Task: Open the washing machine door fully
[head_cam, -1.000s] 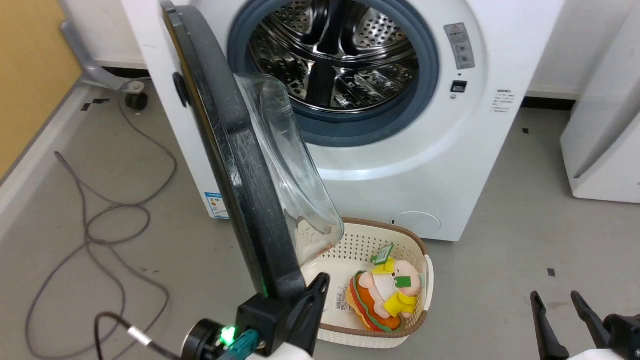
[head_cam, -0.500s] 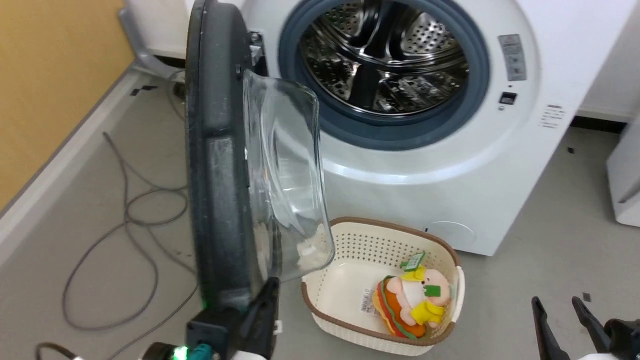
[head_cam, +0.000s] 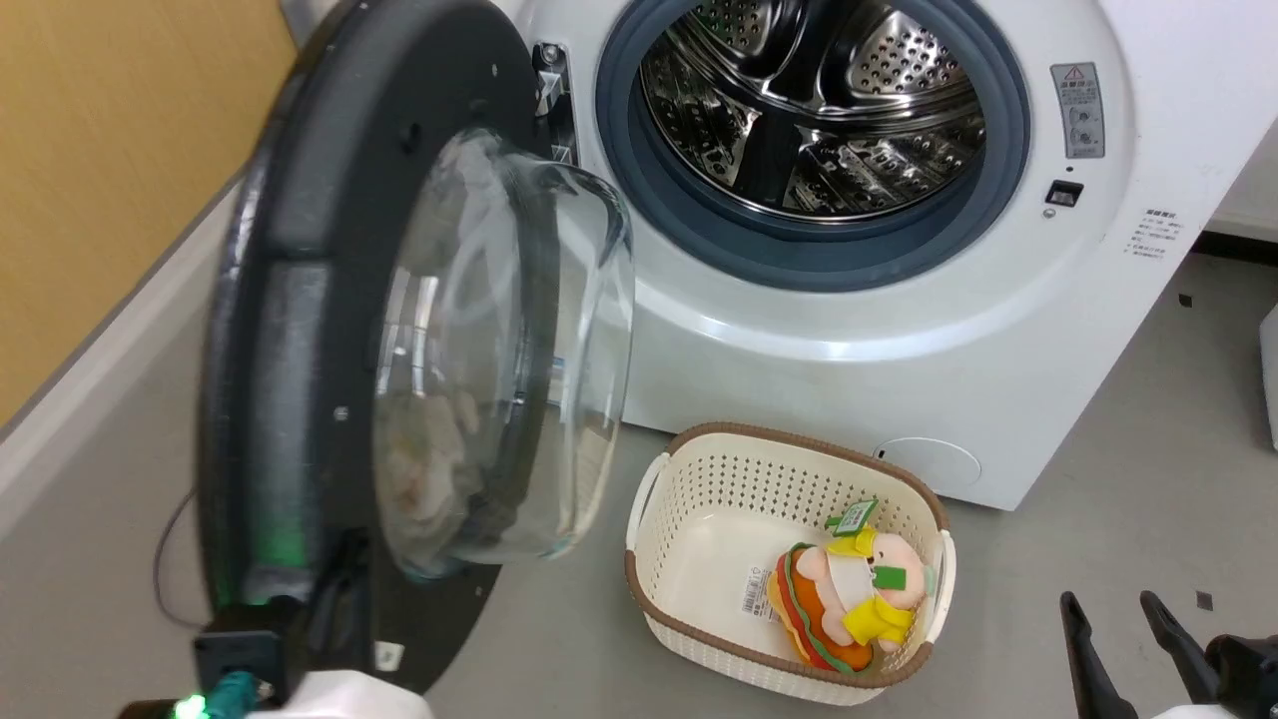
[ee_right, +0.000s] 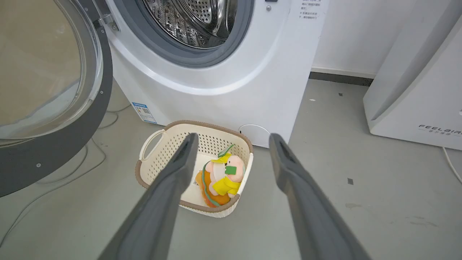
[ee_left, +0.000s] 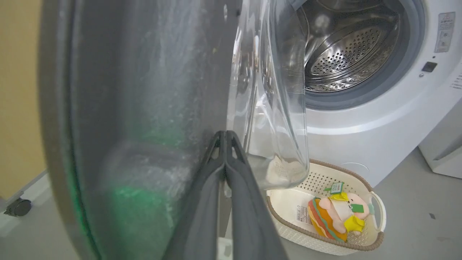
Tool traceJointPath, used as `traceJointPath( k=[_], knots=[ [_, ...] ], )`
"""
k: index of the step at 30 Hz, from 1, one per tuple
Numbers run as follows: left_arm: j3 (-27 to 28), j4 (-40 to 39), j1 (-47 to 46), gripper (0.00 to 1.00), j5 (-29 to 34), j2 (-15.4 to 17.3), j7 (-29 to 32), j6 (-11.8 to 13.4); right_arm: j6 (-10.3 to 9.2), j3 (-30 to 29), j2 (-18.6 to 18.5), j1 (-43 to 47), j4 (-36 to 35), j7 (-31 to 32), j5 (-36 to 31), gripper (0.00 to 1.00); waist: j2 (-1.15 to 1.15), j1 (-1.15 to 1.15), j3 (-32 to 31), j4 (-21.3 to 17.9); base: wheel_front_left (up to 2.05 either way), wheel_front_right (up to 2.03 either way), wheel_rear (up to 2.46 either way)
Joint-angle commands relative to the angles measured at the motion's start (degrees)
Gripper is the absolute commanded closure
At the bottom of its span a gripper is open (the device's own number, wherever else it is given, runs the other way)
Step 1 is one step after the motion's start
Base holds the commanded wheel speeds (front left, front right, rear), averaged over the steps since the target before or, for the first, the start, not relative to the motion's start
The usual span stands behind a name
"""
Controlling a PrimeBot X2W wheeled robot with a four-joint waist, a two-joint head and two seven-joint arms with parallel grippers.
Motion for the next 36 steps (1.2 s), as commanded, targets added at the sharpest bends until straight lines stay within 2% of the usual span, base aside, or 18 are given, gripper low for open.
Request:
traceJointPath(
  k=[1,2,7,13,27,31,36],
  knots=[
    [1.43,0.35,0.89,1.0,-0.29,0.86,-0.5,0.74,-0.04,-0.1,0.14,0.16,-0.24,0.06,0.01,0.0,0.0,0.0,0.24,-0.06,0.0,0.0,0.0],
    [4.21,1.19,1.09,1.0,-1.08,1.81,-1.23,1.38,-0.04,-0.23,0.14,0.06,-0.26,0.16,-0.02,0.0,0.0,0.0,0.56,-0.11,0.0,0.0,0.0],
    [8.89,3.59,1.11,1.0,-3.12,2.93,-2.71,2.09,-0.04,-0.37,0.14,-0.22,-0.32,0.41,-0.05,0.0,0.0,0.0,1.14,-0.2,0.0,0.0,0.0],
    [14.7,9.46,-0.77,1.0,-6.01,4.88,-6.38,1.01,-0.04,-0.6,0.14,-0.63,-0.28,0.85,-0.1,0.0,0.0,0.0,1.51,-0.17,0.0,0.0,0.0],
    [19.25,23.18,-8.45,1.0,-10.36,6.74,-13.2,-3.66,-0.04,-0.42,0.14,-1.69,-0.43,1.28,-0.42,0.0,0.0,0.0,2.63,-1.13,0.0,0.0,0.0],
    [18.85,24.76,-8.26,1.0,-10.61,6.09,-14.33,-4.0,-0.04,-0.31,0.14,-1.62,-0.2,1.11,-0.3,0.0,0.0,0.0,2.44,-1.63,0.0,0.0,0.0],
    [17.88,23.14,-4.95,1.0,-10.18,4.14,-15.54,-2.82,-0.04,0.0,0.14,-1.26,0.49,0.66,-0.09,0.0,0.0,0.0,1.31,-2.28,0.0,0.0,0.0]
  ],
)
